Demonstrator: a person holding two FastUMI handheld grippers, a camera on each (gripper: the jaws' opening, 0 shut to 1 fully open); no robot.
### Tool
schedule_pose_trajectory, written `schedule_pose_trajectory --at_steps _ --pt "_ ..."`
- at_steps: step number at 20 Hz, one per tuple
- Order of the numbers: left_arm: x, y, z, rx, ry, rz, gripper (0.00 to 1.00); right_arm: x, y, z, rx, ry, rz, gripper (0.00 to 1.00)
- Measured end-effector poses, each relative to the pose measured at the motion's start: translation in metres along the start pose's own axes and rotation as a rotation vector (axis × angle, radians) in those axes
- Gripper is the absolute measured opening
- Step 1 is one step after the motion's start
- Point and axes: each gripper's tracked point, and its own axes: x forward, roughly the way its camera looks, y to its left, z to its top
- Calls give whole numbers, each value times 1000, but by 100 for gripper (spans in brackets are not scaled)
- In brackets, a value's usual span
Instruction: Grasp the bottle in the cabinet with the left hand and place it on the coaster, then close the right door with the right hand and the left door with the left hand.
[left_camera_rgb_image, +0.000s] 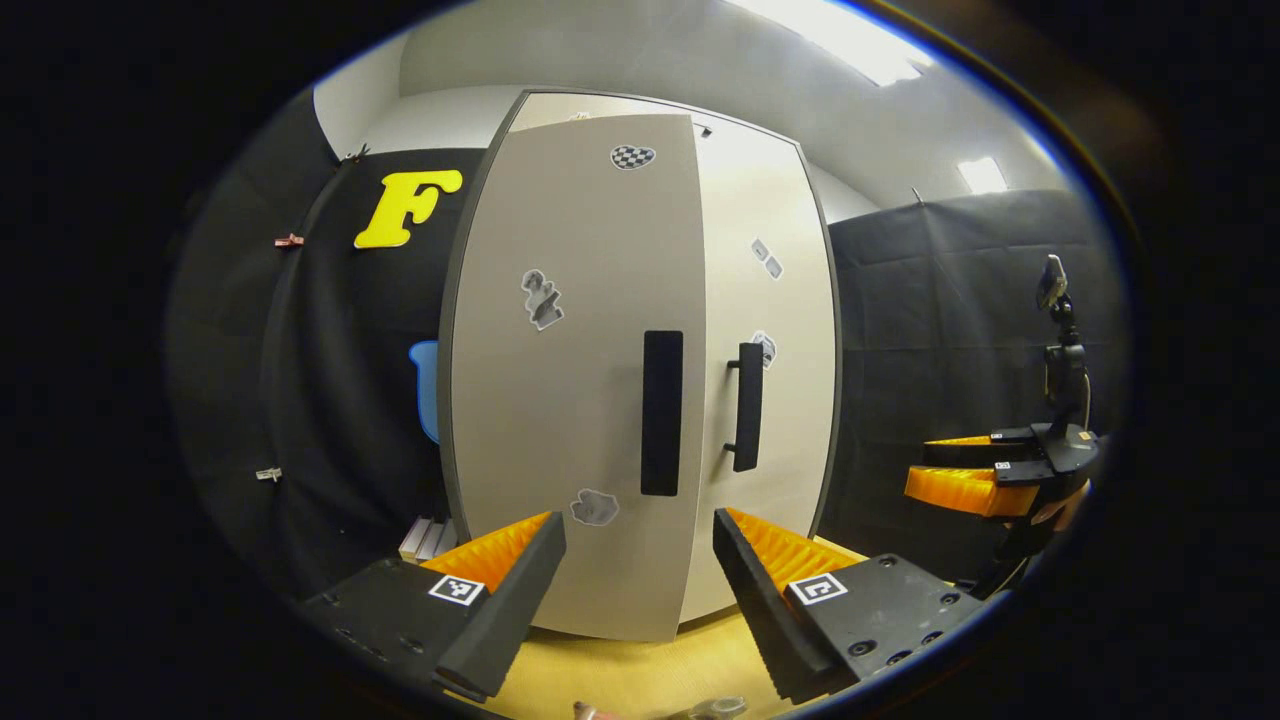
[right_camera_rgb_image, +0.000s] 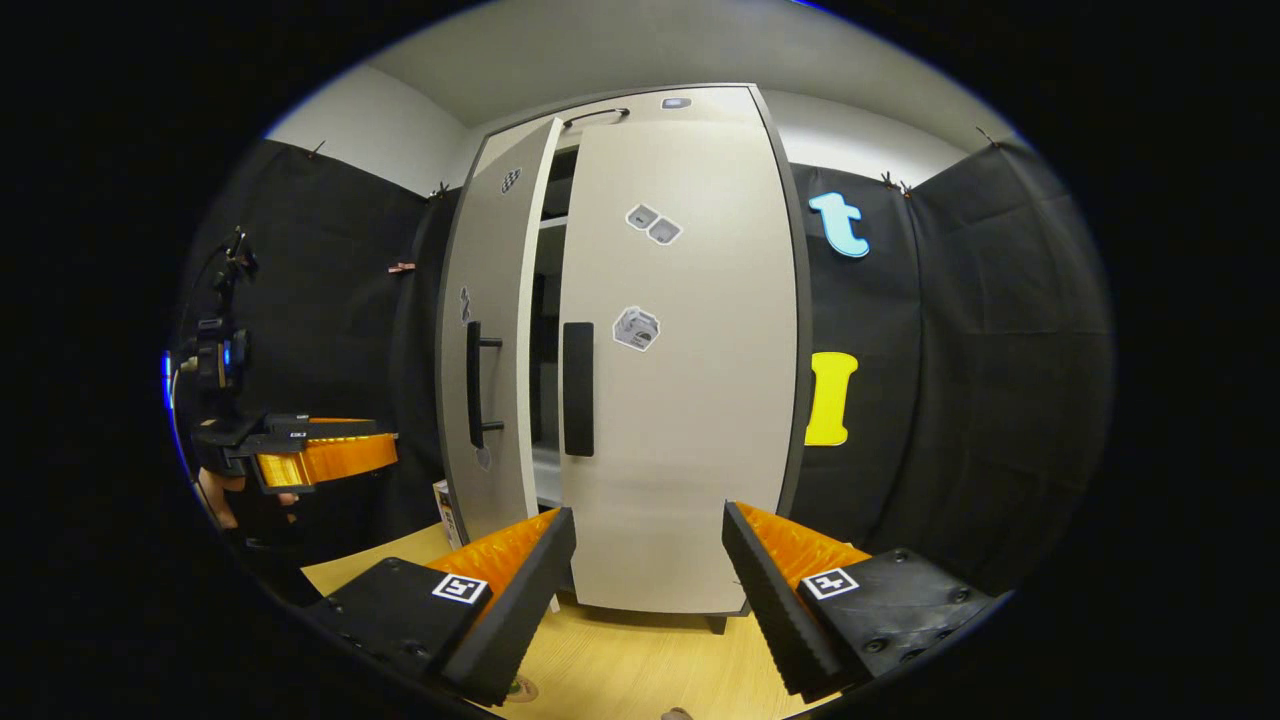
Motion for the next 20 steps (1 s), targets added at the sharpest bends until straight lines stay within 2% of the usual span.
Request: schedule_pose_trajectory --at_steps 20 --pt "-15 6 8 3 -21 -12 95 -6 21 13 -11 -26 -23 98"
